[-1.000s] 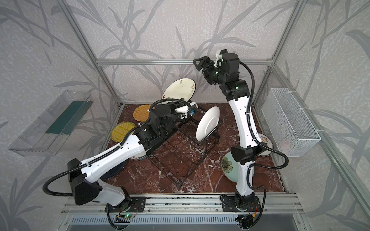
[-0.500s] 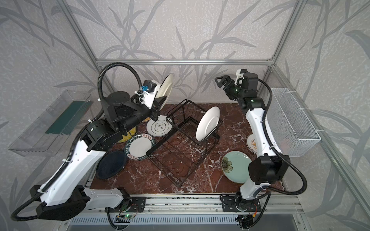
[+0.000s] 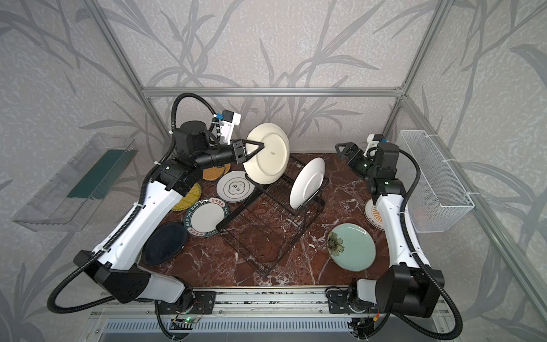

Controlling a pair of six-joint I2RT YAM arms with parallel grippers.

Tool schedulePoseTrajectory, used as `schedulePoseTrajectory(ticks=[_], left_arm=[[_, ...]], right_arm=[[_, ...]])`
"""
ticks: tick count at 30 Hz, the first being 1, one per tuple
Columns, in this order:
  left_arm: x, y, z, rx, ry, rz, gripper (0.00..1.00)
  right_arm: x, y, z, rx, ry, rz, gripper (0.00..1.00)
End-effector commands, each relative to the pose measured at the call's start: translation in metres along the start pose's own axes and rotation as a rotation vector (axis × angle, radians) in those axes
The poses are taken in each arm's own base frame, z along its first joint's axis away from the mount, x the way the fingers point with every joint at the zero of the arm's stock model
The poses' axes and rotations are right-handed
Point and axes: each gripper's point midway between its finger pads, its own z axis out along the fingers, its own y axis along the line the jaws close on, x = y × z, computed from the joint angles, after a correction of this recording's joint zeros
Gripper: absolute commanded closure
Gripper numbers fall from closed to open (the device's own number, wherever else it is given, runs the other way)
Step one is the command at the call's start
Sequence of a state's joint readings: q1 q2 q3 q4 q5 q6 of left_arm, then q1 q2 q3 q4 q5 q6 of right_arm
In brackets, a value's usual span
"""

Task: Load plates into a dish rack
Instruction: Place the plate on the dish rack.

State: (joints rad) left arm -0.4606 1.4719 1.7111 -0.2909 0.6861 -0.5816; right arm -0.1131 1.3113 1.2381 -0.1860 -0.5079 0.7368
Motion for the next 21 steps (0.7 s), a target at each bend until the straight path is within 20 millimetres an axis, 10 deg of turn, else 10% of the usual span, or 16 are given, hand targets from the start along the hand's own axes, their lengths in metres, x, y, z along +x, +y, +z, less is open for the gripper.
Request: schedulePoseTrajectory(ticks=[1,21], left_arm=[[-0.042,-0.068,-0.02,0.252,-0.129,0.066,1.0],[0.027,-0.056,0.03,0.228,0.076,0.058,1.0]], right_arm=[[0.004,-0.006,-0.006,0.009,-0.015,-0.018,0.01],[0.049,-0.045,0.009,0.018,0.074,0.118,0.01]])
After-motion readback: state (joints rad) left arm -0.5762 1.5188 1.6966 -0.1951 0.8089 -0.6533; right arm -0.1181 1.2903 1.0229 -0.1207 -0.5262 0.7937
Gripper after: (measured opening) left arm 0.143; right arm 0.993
